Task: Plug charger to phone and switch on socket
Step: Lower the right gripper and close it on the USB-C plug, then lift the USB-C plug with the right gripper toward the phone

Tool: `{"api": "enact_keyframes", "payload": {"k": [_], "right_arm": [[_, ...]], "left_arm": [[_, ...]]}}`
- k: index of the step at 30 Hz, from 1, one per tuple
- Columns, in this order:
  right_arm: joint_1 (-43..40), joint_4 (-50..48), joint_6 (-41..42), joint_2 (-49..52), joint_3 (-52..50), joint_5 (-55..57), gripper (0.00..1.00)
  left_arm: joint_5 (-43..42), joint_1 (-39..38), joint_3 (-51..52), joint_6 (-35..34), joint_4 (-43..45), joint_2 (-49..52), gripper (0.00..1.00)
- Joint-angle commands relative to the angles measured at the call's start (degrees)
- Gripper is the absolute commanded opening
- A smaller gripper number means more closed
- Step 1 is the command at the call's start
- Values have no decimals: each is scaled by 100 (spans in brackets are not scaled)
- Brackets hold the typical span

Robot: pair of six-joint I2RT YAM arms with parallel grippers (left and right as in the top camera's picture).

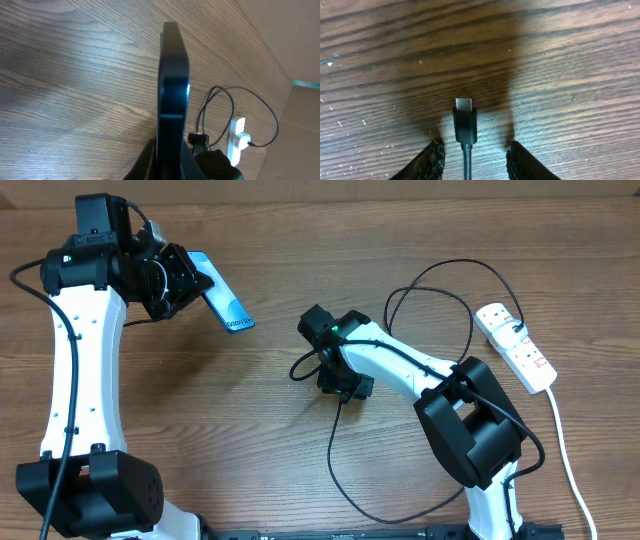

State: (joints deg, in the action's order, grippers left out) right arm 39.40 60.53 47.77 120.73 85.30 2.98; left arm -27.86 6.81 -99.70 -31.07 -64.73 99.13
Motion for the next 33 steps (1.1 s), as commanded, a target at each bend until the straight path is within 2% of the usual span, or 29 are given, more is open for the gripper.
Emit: {"api": "enact_keyframes", "payload": {"k": [1,4,15,33], "right_arm": [[-24,-98,20,-2,-175,9,42],[-24,-153,20,20,-175,-13,41],[-24,-129,20,85,-173,-52,26],[-153,-87,15,85,-173,-96,15]], "left_arm": [[-221,31,-63,153,42,-24,4],[-221,31,-63,153,37,-24,4],[-221,31,-63,153,37,-24,4],[-221,31,-63,153,48,-24,4]]}}
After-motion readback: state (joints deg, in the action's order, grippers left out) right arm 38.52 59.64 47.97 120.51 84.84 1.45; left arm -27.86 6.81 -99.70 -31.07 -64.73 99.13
